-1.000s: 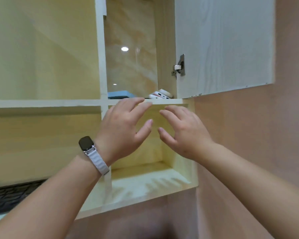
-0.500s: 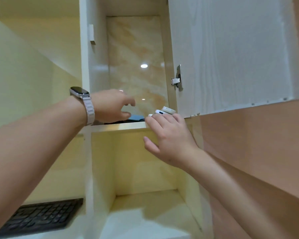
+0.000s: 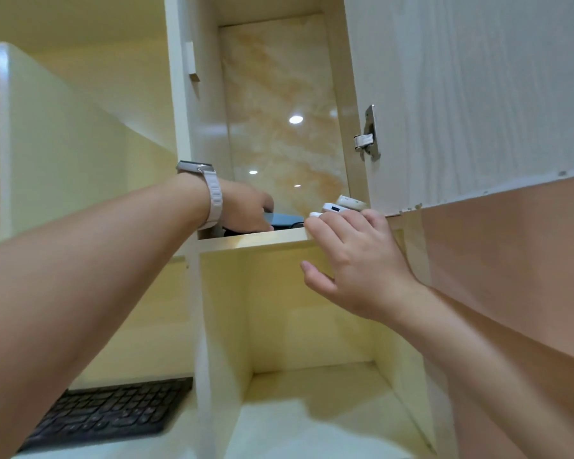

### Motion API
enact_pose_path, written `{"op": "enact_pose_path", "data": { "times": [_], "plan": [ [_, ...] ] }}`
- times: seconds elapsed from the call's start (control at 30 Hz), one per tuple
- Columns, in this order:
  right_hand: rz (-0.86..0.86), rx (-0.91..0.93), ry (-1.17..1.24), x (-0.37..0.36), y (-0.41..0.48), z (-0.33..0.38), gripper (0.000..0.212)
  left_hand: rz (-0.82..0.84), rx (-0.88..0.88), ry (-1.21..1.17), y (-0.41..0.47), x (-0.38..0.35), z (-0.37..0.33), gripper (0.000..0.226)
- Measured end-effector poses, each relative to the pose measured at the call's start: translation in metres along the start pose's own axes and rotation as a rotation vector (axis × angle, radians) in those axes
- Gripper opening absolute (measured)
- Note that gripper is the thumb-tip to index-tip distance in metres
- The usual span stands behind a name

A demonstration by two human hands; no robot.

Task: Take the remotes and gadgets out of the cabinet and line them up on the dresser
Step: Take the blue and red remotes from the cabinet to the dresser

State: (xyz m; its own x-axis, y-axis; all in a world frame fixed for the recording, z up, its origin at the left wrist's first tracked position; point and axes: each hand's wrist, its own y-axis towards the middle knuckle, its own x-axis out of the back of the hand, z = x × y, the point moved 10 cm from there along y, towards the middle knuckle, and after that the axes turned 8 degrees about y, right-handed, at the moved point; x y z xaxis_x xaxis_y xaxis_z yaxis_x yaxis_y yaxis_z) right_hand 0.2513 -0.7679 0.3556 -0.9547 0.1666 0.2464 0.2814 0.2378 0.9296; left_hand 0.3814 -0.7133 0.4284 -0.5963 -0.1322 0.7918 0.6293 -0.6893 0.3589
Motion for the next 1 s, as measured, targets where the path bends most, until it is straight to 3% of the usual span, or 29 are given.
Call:
{"op": "enact_pose_path", "data": {
  "times": [0.17,0.43,0.53,0.63,0.8,1.0],
  "plan": [
    [0.047,-0.016,-0.008,-0.001,0.0,0.001,0.053,-0.147,0.003,-0.037,-0.015,0.016,0.0,0.028],
    [0.169,-0.085,0.073,0.002,0.005,0.001,0.057,-0.498,0.083,0.149,-0.06,0.054,0.006,0.005],
    [0.207,-0.177,0.146,0.008,0.012,-0.002,0.057,-0.782,0.065,0.028,-0.093,0.07,0.017,0.012],
    [0.275,-0.241,0.137,0.009,0.026,-0.003,0.039,-0.993,0.031,-0.133,-0.121,0.065,0.031,0.015],
    [0.344,-0.514,0.286,-0.002,0.063,-0.029,0.03,-1.322,-0.033,-0.252,-0.152,0.036,0.037,0.023],
    [0.678,-0.596,-0.009,-0.035,0.086,-0.043,0.036,-1.547,-0.027,-0.392,-0.159,0.007,0.045,0.018]
  ]
}}
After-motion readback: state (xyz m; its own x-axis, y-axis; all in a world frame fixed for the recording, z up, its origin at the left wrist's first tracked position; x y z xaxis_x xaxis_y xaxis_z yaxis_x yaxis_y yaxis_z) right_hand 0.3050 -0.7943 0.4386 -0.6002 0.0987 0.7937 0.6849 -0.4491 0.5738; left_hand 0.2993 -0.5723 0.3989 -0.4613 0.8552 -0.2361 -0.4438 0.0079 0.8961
